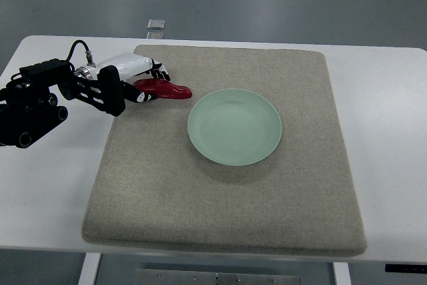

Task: Place red pepper on plate with left hand
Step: 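Close the left hand fingers around the red pepper and lift it, then carry the held pepper with the left hand over the green plate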

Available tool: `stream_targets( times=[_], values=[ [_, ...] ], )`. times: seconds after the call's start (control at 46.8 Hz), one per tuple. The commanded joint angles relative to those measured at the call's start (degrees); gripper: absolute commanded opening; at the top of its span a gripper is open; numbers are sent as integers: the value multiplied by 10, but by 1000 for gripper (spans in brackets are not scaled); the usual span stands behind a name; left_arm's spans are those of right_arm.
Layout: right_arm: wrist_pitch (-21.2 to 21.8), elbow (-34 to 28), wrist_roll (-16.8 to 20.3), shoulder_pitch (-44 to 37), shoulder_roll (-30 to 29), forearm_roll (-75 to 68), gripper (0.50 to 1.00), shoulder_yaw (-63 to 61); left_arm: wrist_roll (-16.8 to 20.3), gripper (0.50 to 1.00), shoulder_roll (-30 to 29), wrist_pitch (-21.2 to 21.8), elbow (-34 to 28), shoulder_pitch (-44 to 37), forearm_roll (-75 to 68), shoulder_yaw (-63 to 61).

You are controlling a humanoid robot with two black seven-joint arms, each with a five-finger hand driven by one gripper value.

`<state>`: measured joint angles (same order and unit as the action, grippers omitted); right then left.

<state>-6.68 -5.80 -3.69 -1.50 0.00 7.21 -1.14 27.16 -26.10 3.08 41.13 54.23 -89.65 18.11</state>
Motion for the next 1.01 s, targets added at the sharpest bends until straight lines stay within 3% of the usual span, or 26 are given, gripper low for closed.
stream_targets(
  times=[0.0,0.193,0.706,0.984],
  values=[
    [0,0,0,0,0,0,928,0,0,626,0,0,0,1,0,1],
    [0,0,0,0,0,0,928,0,0,500,1,1,0,1,0,1],
    [0,0,0,1,0,0,928,0,21,500,4,32,13,12,10,11],
    [0,0,0,0,0,0,928,0,29,500,9,31,84,37,8,12]
  ],
)
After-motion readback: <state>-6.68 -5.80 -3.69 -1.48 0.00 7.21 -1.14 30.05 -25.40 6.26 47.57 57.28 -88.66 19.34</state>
